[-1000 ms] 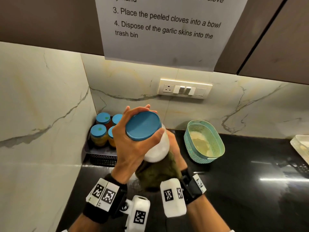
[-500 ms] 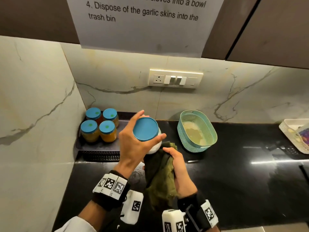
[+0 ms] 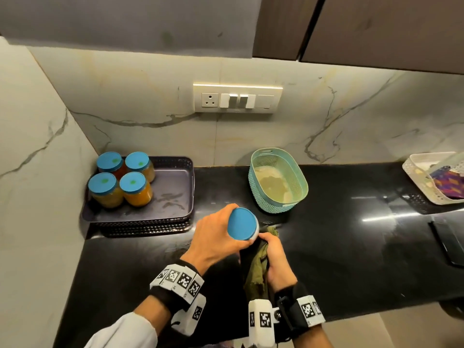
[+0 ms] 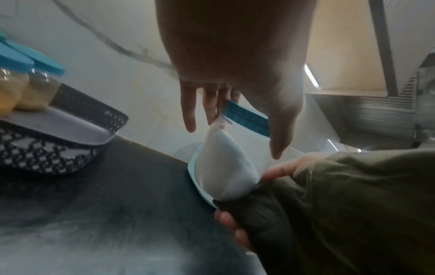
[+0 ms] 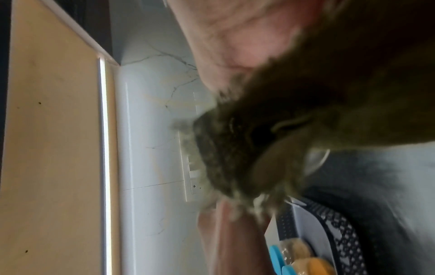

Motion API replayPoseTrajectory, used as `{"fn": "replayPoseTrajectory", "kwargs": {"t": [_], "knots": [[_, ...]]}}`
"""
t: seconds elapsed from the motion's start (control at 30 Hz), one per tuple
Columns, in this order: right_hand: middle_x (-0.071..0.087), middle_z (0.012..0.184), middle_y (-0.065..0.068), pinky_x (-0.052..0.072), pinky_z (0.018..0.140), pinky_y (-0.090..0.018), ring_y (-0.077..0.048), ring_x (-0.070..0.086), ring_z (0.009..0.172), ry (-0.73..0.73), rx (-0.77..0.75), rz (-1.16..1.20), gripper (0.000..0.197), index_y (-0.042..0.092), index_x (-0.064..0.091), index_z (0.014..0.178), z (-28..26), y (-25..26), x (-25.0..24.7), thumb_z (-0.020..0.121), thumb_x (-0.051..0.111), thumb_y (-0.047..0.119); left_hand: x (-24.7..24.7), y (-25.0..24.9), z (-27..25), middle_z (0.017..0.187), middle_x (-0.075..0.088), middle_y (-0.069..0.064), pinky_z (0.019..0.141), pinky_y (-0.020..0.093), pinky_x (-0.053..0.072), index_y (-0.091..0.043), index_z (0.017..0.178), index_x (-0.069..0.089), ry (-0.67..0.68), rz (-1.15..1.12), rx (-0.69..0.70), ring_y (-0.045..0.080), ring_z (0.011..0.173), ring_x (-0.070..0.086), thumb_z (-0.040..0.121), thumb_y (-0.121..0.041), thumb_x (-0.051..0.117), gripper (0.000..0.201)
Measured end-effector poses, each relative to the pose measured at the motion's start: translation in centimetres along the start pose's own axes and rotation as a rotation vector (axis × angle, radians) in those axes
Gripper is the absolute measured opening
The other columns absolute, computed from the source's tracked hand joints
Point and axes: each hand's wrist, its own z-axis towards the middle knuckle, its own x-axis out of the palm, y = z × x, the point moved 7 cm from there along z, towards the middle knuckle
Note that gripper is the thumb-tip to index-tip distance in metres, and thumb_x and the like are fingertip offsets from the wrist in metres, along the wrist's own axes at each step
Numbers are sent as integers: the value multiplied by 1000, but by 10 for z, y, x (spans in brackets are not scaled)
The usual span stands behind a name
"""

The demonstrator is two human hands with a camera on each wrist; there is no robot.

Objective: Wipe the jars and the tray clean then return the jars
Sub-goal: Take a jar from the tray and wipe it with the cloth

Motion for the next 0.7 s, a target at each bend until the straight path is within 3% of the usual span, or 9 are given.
{"fn": "replayPoseTrajectory", "kwargs": {"t": [0.1,0.23,0.37,0.47,0.53,0.7], "knots": [[69,80,-25,57,57,-37,-37,66,65,-65,-19,-56,40,-10,65,121,10,12,-23,100,49,21,23,-3,10,104,74,-8,71,29,51,-31,122,57,-20,27,-52,19,90,70,62,-70,78,74],[72,73,-23,58,52,-33,-33,69,56,-63,-64,-79,31,-8,68,104,19,37,-48,98,53,18,49,-1,28,104,73,-4,70,33,52,-28,119,56,8,56,-96,26,90,70,64,-64,77,70],[72,93,-35,58,79,-50,-42,70,74,-33,-112,-4,37,-11,69,109,27,65,-72,96,53,20,75,9,47,108,73,-1,73,37,52,-25,121,56,65,78,-145,32,95,69,65,-62,77,70],[67,119,-42,56,90,-53,-43,69,85,-21,-89,57,51,-13,66,124,35,69,-88,93,56,26,91,14,54,112,72,0,74,38,52,-24,123,56,94,91,-160,32,97,69,66,-59,78,71],[64,122,-42,52,99,-57,-43,68,86,-20,-73,68,52,-13,66,125,39,69,-98,92,59,26,97,16,57,111,73,2,75,39,55,-24,123,56,86,88,-187,33,97,69,65,-60,78,72],[65,123,-41,58,83,-48,-42,70,89,-12,-53,99,49,-10,67,126,50,65,-107,91,61,23,96,15,69,108,72,2,75,40,57,-24,120,58,29,91,-207,33,95,69,64,-58,80,69]]}}
